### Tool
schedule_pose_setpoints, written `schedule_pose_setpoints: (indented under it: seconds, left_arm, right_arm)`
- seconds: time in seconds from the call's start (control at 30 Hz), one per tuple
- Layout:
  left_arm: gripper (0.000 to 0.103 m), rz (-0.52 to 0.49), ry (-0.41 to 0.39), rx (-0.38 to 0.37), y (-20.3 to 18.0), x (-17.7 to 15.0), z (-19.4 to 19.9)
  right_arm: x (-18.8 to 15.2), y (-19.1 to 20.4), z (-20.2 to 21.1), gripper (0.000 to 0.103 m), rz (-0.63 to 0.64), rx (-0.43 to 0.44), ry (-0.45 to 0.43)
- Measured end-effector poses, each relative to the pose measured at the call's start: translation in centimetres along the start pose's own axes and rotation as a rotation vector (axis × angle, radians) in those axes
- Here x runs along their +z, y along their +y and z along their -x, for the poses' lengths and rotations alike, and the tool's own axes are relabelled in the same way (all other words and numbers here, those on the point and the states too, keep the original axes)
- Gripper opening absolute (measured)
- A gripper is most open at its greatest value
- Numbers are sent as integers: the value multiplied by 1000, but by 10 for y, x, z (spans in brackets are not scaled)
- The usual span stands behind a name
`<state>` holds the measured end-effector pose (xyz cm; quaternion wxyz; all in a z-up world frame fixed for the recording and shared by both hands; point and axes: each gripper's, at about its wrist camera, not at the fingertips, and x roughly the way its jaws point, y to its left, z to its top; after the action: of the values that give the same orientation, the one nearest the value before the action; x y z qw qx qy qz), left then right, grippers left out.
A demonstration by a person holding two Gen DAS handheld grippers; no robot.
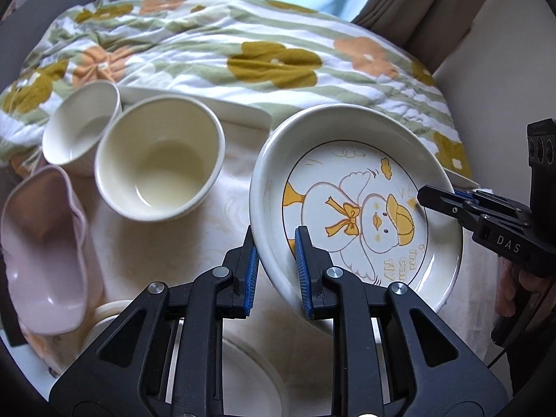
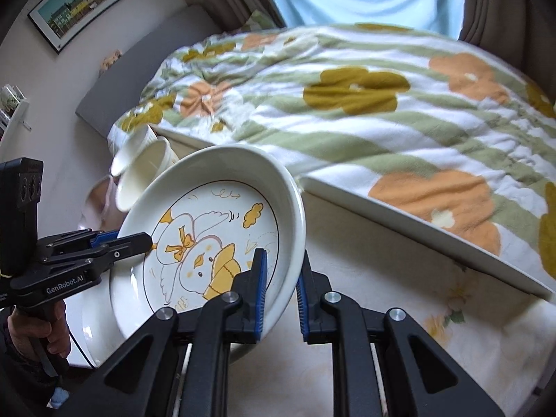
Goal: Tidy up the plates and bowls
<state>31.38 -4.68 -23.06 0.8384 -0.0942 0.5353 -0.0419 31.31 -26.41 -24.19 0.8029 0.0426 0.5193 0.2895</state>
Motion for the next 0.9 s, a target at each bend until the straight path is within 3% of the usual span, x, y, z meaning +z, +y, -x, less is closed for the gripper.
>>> schedule_pose_setpoints:
  seconds: [0.27, 0.47, 0.67, 0.9]
  left_arm:
    - [18, -105, -59, -80, 26, -19, 79]
    - [18, -194, -49, -108, 65, -51, 118]
    - [18, -236, 9, -121, 107, -88, 121]
    - [18, -216, 91, -140, 137, -123, 91]
  right_arm:
    - [-20, 68, 57, 15, -72, -54, -117]
    - [-55, 130, 65, 15, -143, -85, -162]
    - [-97, 174, 44, 15, -224, -106, -147]
    - [-135, 198, 12, 15, -273, -159, -84]
